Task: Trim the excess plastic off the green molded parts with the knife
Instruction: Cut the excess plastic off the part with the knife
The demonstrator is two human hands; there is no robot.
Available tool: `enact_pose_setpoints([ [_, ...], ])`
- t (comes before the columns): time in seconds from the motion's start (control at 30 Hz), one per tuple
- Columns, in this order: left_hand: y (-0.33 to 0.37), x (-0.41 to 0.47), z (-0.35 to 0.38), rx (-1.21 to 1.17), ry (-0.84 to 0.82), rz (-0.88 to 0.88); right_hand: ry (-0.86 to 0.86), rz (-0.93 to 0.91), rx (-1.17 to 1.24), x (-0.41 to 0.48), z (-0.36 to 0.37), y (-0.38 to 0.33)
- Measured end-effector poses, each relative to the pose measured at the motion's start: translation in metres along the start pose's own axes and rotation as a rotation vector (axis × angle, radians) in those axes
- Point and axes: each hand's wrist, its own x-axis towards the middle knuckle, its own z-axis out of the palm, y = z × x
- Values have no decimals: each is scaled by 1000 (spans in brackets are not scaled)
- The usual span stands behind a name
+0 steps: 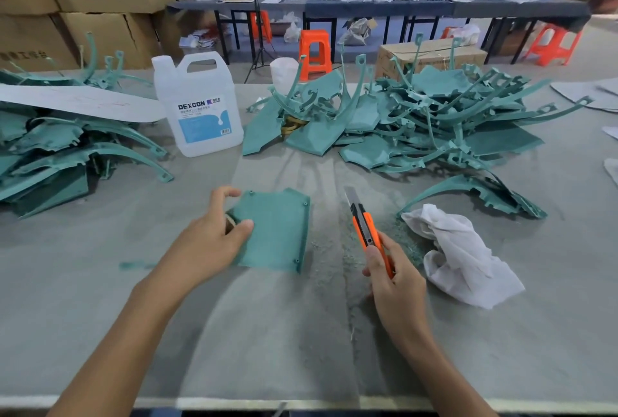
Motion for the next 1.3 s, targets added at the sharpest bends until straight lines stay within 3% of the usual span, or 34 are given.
enact_pose_setpoints([
  [0.13,-5,-2,26,396,-13,2,-22,-6,-10,-2,0,0],
  [0.27,-15,-6,39,551,-109,110,-1,2,-22,-2,0,0],
  [0.43,2,-4,54,616,-7,316,-7,-25,-41,-4,0,-5],
  [0.67,17,22,34,554,153,253,-2,-70,-129,-9,-4,-8],
  [0.87,1,31,27,627,44,183,-30,-149,-194,-13,1,-15],
  [1.3,-8,29,35,645,46,234,-117,-222,-250,-16,2,-20],
])
